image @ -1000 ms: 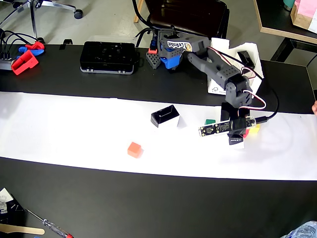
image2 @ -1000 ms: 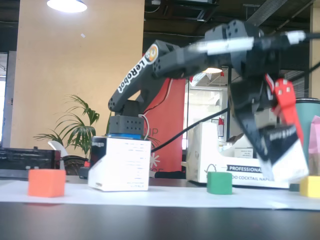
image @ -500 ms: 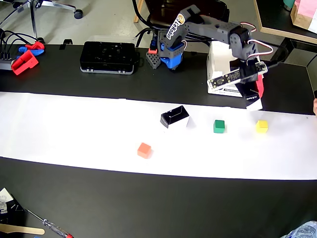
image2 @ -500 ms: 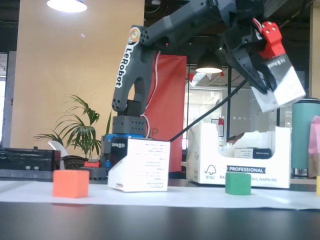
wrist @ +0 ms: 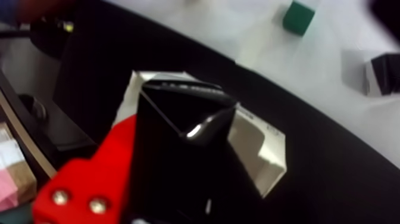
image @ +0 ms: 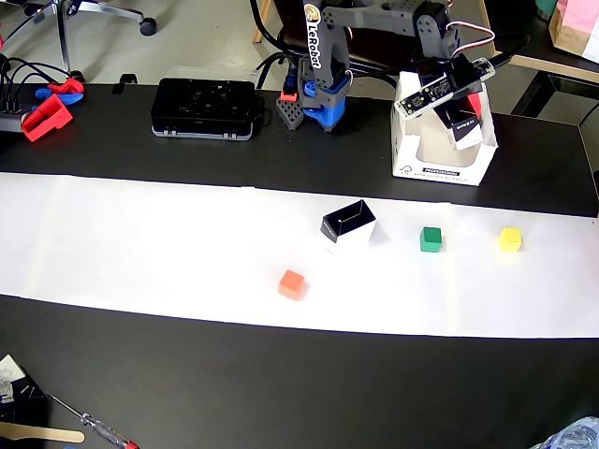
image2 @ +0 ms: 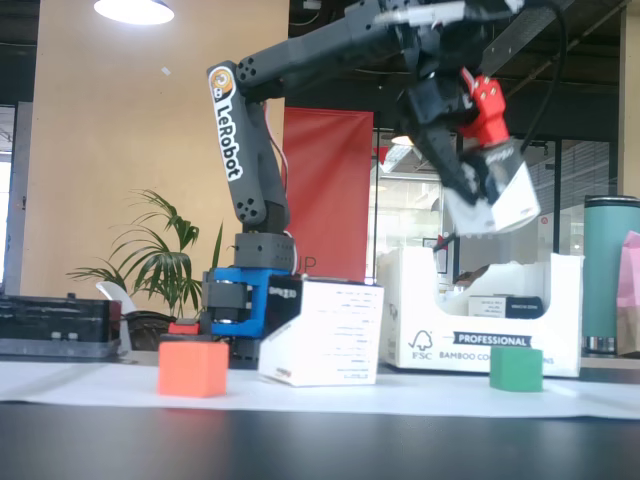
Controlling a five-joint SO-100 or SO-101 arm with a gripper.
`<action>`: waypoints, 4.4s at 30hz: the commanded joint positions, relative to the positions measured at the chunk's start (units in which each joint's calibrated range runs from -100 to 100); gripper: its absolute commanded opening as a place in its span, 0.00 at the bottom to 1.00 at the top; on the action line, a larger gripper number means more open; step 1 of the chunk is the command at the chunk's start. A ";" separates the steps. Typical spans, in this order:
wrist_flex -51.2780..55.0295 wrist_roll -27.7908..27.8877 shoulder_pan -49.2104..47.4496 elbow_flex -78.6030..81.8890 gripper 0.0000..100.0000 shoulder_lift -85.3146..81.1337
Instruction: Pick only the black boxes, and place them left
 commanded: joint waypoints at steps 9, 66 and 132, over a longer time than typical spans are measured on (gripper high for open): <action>-0.70 0.01 -14.57 15.46 0.06 -7.67; 11.31 -14.78 29.44 -44.74 0.45 36.97; 12.74 -2.88 -6.25 -0.06 0.09 -2.38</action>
